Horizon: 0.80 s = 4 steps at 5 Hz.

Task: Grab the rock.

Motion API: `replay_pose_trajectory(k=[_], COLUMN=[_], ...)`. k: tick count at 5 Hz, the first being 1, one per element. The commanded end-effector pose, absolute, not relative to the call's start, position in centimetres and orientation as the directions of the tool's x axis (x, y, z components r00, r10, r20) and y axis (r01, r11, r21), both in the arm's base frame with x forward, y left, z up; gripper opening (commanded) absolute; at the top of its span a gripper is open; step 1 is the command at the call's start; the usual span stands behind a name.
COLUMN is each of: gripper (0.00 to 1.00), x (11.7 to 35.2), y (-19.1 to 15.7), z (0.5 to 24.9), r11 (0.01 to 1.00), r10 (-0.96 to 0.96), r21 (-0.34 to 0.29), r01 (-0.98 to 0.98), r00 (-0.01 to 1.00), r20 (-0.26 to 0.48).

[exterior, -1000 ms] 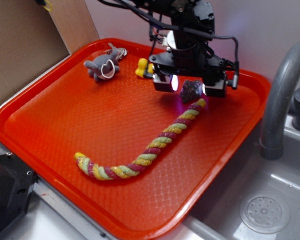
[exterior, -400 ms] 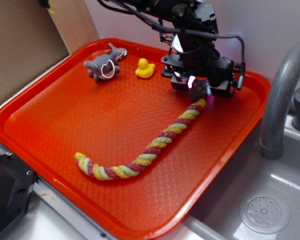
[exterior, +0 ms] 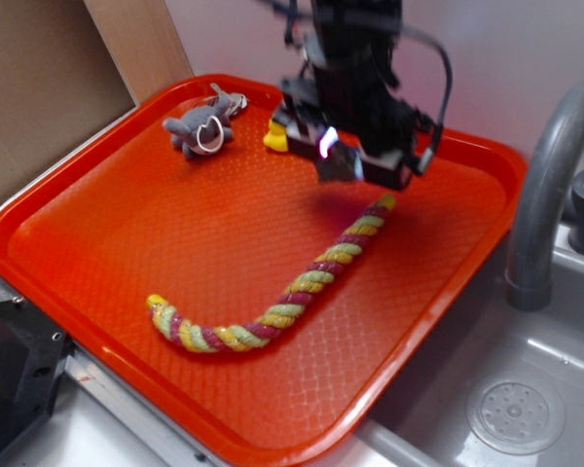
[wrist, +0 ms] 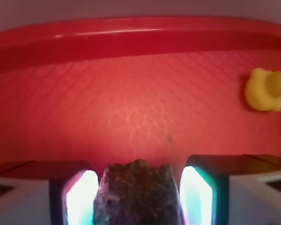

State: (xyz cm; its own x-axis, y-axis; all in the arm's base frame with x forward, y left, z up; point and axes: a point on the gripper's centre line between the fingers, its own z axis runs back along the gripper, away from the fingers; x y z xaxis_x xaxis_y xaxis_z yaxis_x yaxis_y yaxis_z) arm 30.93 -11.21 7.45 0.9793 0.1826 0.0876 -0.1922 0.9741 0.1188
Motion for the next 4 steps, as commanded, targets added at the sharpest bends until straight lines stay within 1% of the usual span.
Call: replay_pose_trajectory(k=[1,3,4], gripper=[0.0,0.0,0.0], x=[29.8,25.1,24.1], y=[-7.9,-7.5,-6.8], z=[16.9,21.5,22.1], r11=[0.995,0.998,0.993], r10=[0.08,0.068,0.099], r21=[0.041,-0.03,-0.075], r01=[-0.087,-0.063,-0.085], r00=[0.986,0.972,0.974], r20=[0.149,0.226,0.206])
